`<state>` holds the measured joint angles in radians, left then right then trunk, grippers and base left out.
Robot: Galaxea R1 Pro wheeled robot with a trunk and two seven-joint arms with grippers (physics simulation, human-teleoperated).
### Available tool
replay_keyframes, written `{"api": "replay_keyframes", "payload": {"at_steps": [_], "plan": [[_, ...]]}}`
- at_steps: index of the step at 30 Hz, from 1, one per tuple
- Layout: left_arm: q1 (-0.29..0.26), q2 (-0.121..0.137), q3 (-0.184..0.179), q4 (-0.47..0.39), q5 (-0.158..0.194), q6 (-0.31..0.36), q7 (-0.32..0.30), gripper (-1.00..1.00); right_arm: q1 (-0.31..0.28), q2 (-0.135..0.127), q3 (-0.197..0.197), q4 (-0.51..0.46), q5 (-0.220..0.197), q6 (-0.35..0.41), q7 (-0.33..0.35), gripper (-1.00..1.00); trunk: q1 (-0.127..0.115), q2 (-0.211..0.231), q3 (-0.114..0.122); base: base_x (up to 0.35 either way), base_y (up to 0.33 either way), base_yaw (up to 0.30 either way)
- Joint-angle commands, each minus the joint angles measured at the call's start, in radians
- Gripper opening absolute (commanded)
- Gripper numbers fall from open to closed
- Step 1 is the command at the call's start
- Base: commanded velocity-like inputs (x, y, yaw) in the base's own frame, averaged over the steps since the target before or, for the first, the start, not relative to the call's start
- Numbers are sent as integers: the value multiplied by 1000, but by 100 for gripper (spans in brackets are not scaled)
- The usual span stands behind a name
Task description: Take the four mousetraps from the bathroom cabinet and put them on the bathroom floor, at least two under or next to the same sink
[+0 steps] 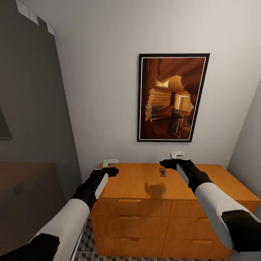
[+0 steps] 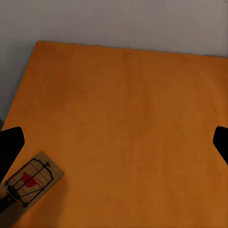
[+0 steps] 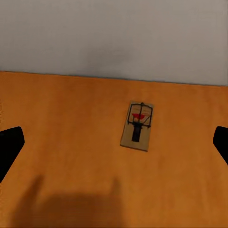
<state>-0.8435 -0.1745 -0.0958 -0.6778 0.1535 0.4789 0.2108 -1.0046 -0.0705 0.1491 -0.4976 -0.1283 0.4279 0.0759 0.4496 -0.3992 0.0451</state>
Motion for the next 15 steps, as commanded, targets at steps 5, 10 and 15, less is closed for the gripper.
{"api": "replay_keyframes", "payload": {"at_steps": [5, 10, 15], "plan": [[0, 0, -2, -1, 11, 2, 9, 100, 0, -2, 7, 3, -28, 9, -3, 100, 0, -1, -1, 4, 2, 0], [0, 0, -2, 0, 10, 2, 9, 100, 0, -2, 8, 17, -34, 15, -11, 100, 0, -1, -1, 3, 1, 0], [0, 0, -2, 0, 10, 3, 9, 100, 0, -2, 7, 47, -35, 30, -12, 100, 0, -1, -1, 122, 19, 0]]}}
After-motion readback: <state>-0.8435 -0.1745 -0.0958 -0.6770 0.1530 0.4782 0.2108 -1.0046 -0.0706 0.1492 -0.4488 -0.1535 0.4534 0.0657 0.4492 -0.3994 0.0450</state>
